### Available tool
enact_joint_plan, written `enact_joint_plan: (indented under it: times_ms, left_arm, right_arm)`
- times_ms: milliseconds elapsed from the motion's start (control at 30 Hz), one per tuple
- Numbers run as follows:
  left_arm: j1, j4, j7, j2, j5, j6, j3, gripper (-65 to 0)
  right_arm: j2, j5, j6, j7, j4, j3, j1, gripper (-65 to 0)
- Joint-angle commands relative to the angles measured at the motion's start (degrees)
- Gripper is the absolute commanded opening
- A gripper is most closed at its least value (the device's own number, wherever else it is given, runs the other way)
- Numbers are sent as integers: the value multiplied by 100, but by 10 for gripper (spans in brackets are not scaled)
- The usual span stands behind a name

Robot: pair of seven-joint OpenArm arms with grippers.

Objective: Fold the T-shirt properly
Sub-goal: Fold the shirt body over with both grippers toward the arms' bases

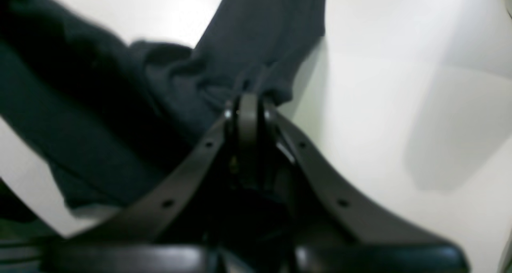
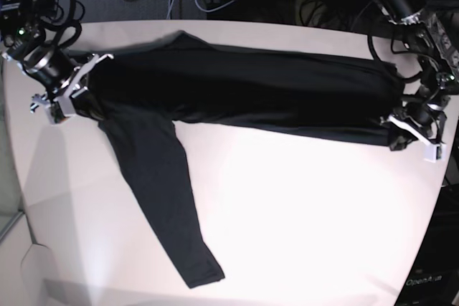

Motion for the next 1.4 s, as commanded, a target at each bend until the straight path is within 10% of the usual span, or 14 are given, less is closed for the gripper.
enact_joint_plan:
  times_ms: [0, 533, 1367]
  left_arm:
    - [11, 183, -66, -67, -126, -23, -1, -627]
    - [539, 438, -31, -67, -126, -23, -10, -627]
    - [1004, 131, -75, -225, -82, -23, 34, -624]
  right_arm:
    - [85, 79, 29, 135, 136, 60, -39, -641]
    - [94, 70, 29, 1172, 136, 60, -1112, -643]
    - [85, 61, 29, 1198, -550, 33, -1173, -643]
